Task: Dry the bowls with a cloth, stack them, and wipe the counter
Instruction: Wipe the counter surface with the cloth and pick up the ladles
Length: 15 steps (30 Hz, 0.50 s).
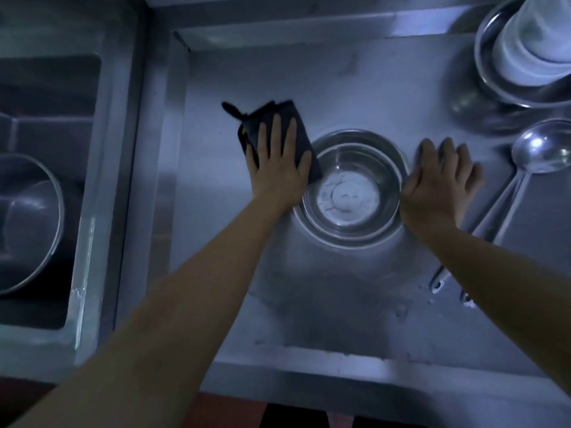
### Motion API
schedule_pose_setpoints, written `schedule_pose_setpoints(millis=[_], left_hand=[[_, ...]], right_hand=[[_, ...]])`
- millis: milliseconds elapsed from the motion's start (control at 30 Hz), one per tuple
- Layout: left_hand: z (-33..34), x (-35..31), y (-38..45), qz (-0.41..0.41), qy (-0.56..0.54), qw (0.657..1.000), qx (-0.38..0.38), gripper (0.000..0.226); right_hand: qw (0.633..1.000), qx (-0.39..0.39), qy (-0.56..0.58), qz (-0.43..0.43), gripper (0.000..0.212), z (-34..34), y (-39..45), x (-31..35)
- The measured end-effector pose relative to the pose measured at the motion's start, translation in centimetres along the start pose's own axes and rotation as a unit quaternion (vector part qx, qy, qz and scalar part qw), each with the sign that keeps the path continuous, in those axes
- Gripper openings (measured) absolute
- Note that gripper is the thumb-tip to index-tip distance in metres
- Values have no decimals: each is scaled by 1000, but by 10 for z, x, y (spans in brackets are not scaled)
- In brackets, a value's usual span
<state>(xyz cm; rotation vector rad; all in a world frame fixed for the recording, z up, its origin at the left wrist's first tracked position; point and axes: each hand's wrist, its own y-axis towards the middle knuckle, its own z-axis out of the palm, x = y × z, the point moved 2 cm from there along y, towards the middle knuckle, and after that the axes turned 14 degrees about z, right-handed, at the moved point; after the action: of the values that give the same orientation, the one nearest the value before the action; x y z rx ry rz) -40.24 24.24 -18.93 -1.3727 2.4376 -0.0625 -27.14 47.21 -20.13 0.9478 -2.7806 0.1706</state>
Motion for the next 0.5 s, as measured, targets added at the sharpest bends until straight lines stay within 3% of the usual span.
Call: schedule_pose_setpoints(millis=[300, 433, 500], left_hand=[[72, -70, -237, -8, -19, 1000, 15, 66], [80, -103, -268, 2, -28, 999, 44, 70], [68, -99, -262, 21, -93, 993, 68, 73]], right_hand=[[999, 42, -26, -2, 51, -8, -5, 4], [995, 90, -41, 1, 54, -11, -6, 3], [991, 125, -35, 23, 53, -21, -14, 6]])
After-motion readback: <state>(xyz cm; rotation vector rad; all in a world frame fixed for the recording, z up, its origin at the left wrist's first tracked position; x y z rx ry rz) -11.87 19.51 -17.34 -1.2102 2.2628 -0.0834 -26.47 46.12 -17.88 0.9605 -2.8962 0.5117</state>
